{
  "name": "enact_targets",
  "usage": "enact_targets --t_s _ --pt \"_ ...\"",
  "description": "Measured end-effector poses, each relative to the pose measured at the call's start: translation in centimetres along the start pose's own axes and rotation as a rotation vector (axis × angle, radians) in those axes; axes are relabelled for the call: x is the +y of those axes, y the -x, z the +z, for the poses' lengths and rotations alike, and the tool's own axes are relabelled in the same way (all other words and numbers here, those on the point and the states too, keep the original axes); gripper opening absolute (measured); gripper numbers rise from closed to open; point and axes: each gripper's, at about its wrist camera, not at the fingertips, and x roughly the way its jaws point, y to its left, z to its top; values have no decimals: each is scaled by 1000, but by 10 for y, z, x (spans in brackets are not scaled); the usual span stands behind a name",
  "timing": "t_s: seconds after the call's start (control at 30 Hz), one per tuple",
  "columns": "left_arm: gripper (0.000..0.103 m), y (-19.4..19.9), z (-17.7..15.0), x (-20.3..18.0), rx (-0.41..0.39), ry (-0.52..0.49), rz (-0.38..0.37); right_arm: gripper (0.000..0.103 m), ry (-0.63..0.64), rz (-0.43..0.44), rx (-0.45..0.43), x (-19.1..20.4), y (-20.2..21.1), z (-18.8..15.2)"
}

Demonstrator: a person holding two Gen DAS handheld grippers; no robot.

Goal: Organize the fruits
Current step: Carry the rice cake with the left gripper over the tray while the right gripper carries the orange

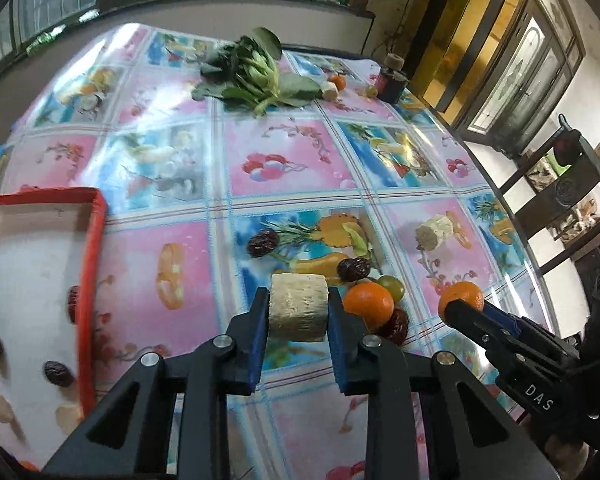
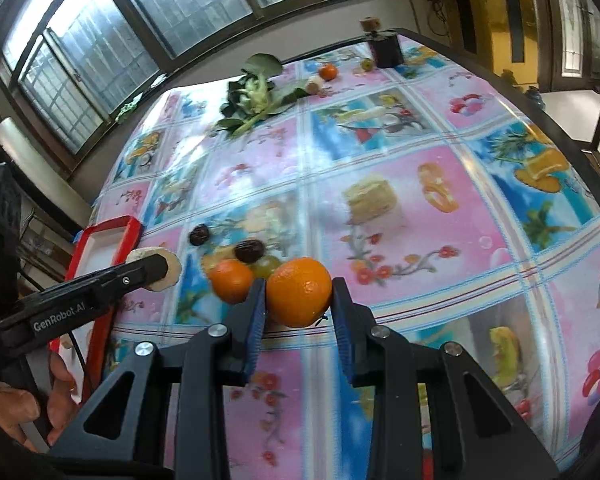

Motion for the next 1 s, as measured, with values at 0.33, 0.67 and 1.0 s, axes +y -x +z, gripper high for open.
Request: enact_targets --t_s 0.33,0.67,1.0 --pt "27 45 -15 42 -50 36 119 34 98 82 16 66 -11 -2" --pt "27 85 -40 112 -73 120 280 34 255 195 59 162 -34 -11" --pt "27 103 -67 164 -69 213 357 34 411 271 110 247 -59 -28"
